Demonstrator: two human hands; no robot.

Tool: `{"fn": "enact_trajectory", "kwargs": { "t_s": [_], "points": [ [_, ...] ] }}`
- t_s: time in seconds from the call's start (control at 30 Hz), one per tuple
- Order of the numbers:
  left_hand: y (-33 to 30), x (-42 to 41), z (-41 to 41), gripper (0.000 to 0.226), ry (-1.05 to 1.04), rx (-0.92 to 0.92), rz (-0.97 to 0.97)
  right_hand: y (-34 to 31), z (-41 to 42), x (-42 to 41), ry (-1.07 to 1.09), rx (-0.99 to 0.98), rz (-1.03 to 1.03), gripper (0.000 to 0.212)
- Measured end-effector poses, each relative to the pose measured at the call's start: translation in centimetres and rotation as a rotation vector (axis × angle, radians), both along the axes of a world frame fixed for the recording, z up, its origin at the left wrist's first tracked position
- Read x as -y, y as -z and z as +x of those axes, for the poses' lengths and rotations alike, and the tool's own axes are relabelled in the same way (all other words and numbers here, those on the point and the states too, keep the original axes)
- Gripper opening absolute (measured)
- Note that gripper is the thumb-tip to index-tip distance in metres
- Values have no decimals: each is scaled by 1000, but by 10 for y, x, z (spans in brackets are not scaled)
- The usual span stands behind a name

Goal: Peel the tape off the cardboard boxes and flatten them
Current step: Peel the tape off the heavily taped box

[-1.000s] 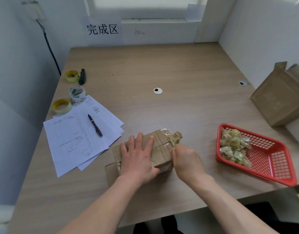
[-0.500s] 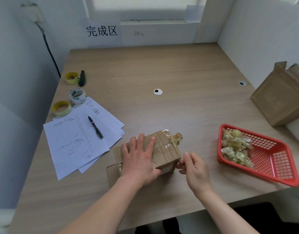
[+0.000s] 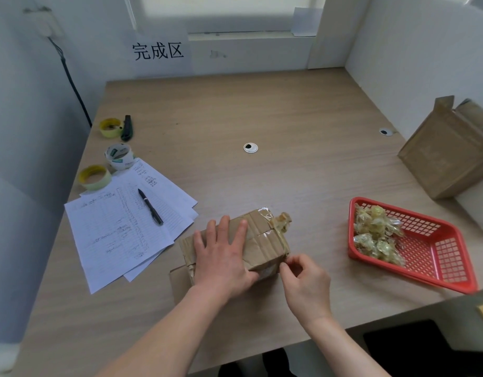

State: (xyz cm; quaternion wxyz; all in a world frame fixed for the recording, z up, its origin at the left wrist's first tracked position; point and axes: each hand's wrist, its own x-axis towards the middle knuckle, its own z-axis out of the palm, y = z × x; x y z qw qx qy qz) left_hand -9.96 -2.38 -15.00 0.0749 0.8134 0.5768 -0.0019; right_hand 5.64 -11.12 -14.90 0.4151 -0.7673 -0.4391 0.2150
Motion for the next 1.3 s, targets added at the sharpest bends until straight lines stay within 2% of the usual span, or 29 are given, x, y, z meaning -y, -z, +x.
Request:
{"fn": "enact_trajectory", "kwargs": {
  "t_s": [0.1, 0.27, 0.77, 1.13, 1.3],
  "points": [
    [0, 1, 0, 116, 3, 2, 0, -1, -3, -2, 79, -31, -27, 30],
    [-1, 1, 1, 115, -3, -3, 2, -4, -6, -10, 173, -103, -87, 28],
    [-6, 2, 1, 114, 0, -4, -11, -3, -17, -13, 248, -147, -43, 28],
    [-4, 1, -1, 115, 11, 7, -23, -4, -1, -2, 125, -64, 6, 22],
    [-4, 0, 0, 116, 8, 4, -22, -4, 1, -1, 85, -29, 6, 26]
  ]
}}
